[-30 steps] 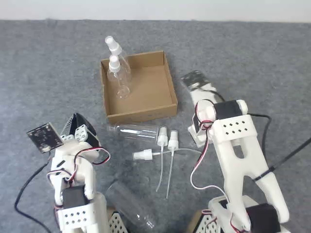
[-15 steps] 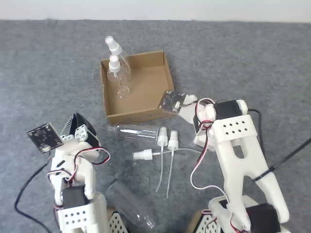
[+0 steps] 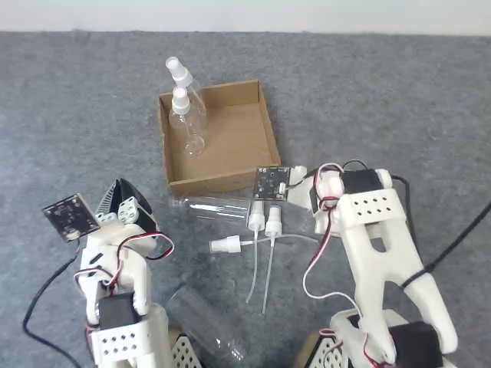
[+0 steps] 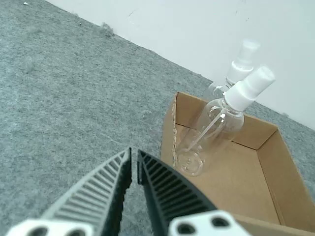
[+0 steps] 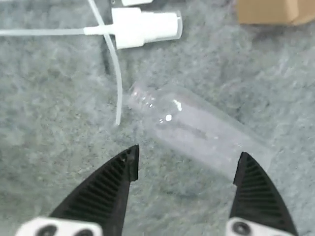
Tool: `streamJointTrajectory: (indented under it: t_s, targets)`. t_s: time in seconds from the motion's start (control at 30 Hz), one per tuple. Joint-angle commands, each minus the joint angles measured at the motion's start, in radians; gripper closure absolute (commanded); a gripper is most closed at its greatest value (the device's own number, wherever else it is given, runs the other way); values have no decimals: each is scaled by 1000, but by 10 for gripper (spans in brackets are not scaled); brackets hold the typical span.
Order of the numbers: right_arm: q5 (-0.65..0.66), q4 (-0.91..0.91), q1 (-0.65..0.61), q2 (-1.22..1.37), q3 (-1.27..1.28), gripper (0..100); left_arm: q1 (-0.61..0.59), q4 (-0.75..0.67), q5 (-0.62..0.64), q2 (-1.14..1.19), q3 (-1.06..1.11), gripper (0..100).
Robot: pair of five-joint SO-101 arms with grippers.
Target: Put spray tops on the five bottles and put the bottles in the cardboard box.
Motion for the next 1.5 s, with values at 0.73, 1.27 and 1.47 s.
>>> streamJointTrajectory:
  t_s: [0.73, 1.27, 1.47]
  targets:
    - [40, -237, 47, 295, -8, 728, 0, -31, -11, 3, -8, 987]
    - [-187, -174, 101, 289, -3, 865, 0, -31, -11, 3, -8, 987]
    - [-348, -143, 105, 289, -6, 868, 0, -31, -11, 3, -8, 987]
